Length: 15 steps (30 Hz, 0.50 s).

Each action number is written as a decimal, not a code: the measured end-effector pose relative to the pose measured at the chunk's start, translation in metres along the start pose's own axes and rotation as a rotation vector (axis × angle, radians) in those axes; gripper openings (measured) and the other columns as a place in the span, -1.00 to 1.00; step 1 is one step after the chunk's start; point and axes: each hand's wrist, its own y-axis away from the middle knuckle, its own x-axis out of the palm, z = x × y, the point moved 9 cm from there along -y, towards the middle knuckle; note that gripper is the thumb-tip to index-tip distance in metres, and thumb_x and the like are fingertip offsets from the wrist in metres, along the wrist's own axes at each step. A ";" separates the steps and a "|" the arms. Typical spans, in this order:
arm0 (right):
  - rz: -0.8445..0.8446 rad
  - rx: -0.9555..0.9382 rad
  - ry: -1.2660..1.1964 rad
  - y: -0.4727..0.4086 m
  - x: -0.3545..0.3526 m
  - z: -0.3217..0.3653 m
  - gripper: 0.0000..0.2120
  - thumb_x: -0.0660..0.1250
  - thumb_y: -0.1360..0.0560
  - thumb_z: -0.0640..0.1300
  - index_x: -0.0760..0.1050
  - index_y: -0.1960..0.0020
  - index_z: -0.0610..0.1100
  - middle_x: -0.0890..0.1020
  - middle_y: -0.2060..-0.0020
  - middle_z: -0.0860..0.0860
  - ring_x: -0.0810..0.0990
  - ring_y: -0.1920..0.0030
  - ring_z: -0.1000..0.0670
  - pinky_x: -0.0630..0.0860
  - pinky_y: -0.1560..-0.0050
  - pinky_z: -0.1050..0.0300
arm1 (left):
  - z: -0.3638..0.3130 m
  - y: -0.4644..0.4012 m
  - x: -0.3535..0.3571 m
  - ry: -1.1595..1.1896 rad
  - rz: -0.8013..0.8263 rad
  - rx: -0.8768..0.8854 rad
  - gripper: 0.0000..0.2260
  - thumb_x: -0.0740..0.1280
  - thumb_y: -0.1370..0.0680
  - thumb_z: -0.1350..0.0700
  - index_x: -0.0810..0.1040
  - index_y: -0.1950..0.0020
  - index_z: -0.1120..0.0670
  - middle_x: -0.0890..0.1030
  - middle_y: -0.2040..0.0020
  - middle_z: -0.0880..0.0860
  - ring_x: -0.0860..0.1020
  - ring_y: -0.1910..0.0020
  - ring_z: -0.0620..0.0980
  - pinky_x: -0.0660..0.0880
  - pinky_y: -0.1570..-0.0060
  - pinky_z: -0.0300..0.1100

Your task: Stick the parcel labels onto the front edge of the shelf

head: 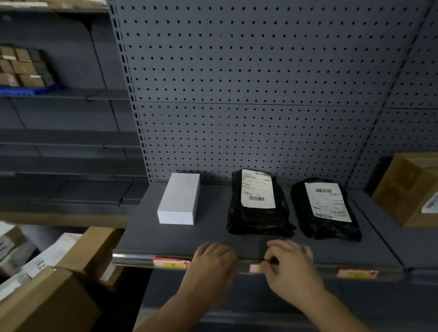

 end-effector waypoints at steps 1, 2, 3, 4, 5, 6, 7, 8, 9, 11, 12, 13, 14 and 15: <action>-0.008 -0.014 -0.019 -0.002 0.005 0.017 -0.95 0.34 -0.45 0.05 0.54 0.15 0.09 0.54 -0.16 0.19 0.43 -0.22 0.11 0.07 -0.09 0.19 | 0.013 0.010 -0.007 0.010 -0.019 -0.009 -0.90 0.30 -0.49 -0.06 0.57 0.05 -0.13 0.60 -0.06 -0.21 0.53 -0.07 -0.18 0.42 -0.18 -0.16; -0.003 -0.039 -0.042 -0.003 0.012 0.034 -0.94 0.34 -0.47 0.05 0.55 0.13 0.09 0.53 -0.19 0.19 0.42 -0.24 0.11 0.10 -0.11 0.18 | 0.026 0.019 -0.015 0.026 -0.040 -0.016 -0.91 0.34 -0.46 -0.06 0.57 0.06 -0.14 0.59 -0.06 -0.21 0.53 -0.06 -0.17 0.44 -0.16 -0.16; 0.003 -0.072 -0.065 -0.006 0.018 0.053 -0.93 0.33 -0.49 0.05 0.56 0.11 0.08 0.53 -0.20 0.18 0.41 -0.26 0.11 0.15 -0.13 0.17 | 0.041 0.028 -0.024 0.030 -0.064 -0.019 -0.91 0.35 -0.44 -0.06 0.56 0.07 -0.14 0.59 -0.05 -0.22 0.53 -0.06 -0.17 0.44 -0.15 -0.16; 0.010 -0.101 -0.089 -0.008 0.025 0.072 -0.92 0.33 -0.50 0.04 0.56 0.10 0.07 0.53 -0.21 0.17 0.41 -0.26 0.10 0.19 -0.15 0.16 | 0.057 0.036 -0.033 0.022 -0.094 -0.022 -0.90 0.36 -0.42 -0.06 0.56 0.08 -0.14 0.59 -0.04 -0.22 0.53 -0.06 -0.17 0.44 -0.14 -0.17; 0.014 -0.126 -0.110 -0.010 0.031 0.090 -0.91 0.32 -0.52 0.04 0.57 0.08 0.06 0.52 -0.21 0.17 0.40 -0.27 0.10 0.22 -0.16 0.16 | 0.074 0.044 -0.042 0.016 -0.114 -0.039 -0.90 0.39 -0.41 -0.07 0.56 0.09 -0.14 0.58 -0.02 -0.22 0.53 -0.06 -0.17 0.43 -0.12 -0.18; 0.015 -0.144 -0.123 -0.012 0.037 0.105 -0.90 0.30 -0.53 0.04 0.57 0.05 0.05 0.51 -0.22 0.17 0.39 -0.28 0.11 0.23 -0.18 0.17 | 0.092 0.051 -0.048 0.012 -0.123 -0.063 -0.86 0.44 -0.39 -0.07 0.56 0.10 -0.15 0.59 -0.01 -0.22 0.53 -0.05 -0.17 0.43 -0.11 -0.18; 0.013 -0.158 -0.127 -0.014 0.042 0.119 -0.89 0.28 -0.55 0.04 0.56 0.03 0.05 0.50 -0.22 0.17 0.38 -0.29 0.12 0.22 -0.18 0.18 | 0.108 0.057 -0.054 0.002 -0.126 -0.082 -0.81 0.50 -0.36 -0.06 0.56 0.09 -0.15 0.59 0.00 -0.21 0.54 -0.05 -0.16 0.46 -0.10 -0.17; 0.012 -0.164 -0.129 -0.016 0.047 0.131 -0.89 0.27 -0.55 0.04 0.56 0.01 0.06 0.50 -0.22 0.18 0.36 -0.29 0.13 0.21 -0.18 0.19 | 0.122 0.062 -0.057 -0.015 -0.116 -0.103 -0.76 0.55 -0.33 -0.06 0.56 0.08 -0.16 0.60 0.01 -0.21 0.56 -0.04 -0.15 0.51 -0.07 -0.14; 0.008 -0.164 -0.129 -0.019 0.051 0.141 -0.89 0.27 -0.56 0.04 0.55 0.01 0.06 0.49 -0.22 0.19 0.36 -0.30 0.13 0.20 -0.17 0.20 | 0.132 0.067 -0.059 -0.017 -0.087 -0.118 -0.74 0.56 -0.32 -0.07 0.56 0.07 -0.16 0.60 0.00 -0.21 0.58 -0.03 -0.15 0.53 -0.06 -0.11; 0.012 -0.153 -0.117 -0.022 0.060 0.155 -0.89 0.26 -0.57 0.04 0.54 -0.01 0.07 0.48 -0.23 0.20 0.35 -0.30 0.14 0.17 -0.15 0.21 | 0.144 0.074 -0.059 -0.018 -0.027 -0.125 -0.79 0.48 -0.41 -0.10 0.56 0.01 -0.18 0.59 -0.06 -0.23 0.56 -0.09 -0.18 0.50 -0.15 -0.10; 0.022 -0.142 -0.107 -0.023 0.064 0.159 -0.88 0.25 -0.57 0.06 0.54 -0.02 0.08 0.47 -0.24 0.21 0.34 -0.30 0.15 0.16 -0.16 0.21 | 0.147 0.076 -0.058 -0.015 -0.013 -0.111 -0.83 0.40 -0.48 -0.12 0.56 -0.05 -0.18 0.56 -0.12 -0.26 0.52 -0.16 -0.20 0.41 -0.24 -0.11; 0.028 -0.133 -0.098 -0.023 0.068 0.161 -0.88 0.23 -0.57 0.07 0.53 -0.02 0.10 0.46 -0.25 0.22 0.33 -0.31 0.16 0.16 -0.18 0.20 | 0.151 0.078 -0.055 -0.007 0.000 -0.102 -0.83 0.31 -0.54 -0.14 0.55 -0.10 -0.18 0.52 -0.18 -0.28 0.47 -0.22 -0.22 0.32 -0.31 -0.14; 0.036 -0.122 -0.093 -0.023 0.072 0.161 -0.88 0.22 -0.58 0.07 0.53 -0.02 0.12 0.46 -0.25 0.23 0.33 -0.31 0.17 0.17 -0.20 0.20 | 0.154 0.079 -0.054 -0.011 0.006 -0.095 -0.82 0.27 -0.56 -0.15 0.55 -0.13 -0.19 0.50 -0.20 -0.29 0.44 -0.24 -0.24 0.27 -0.32 -0.17; 0.039 -0.117 -0.081 -0.023 0.074 0.162 -0.88 0.22 -0.57 0.07 0.52 -0.02 0.13 0.46 -0.25 0.24 0.33 -0.30 0.18 0.17 -0.22 0.19 | 0.156 0.079 -0.053 -0.016 0.011 -0.090 -0.83 0.28 -0.54 -0.15 0.57 -0.09 -0.20 0.52 -0.17 -0.30 0.47 -0.21 -0.26 0.32 -0.28 -0.19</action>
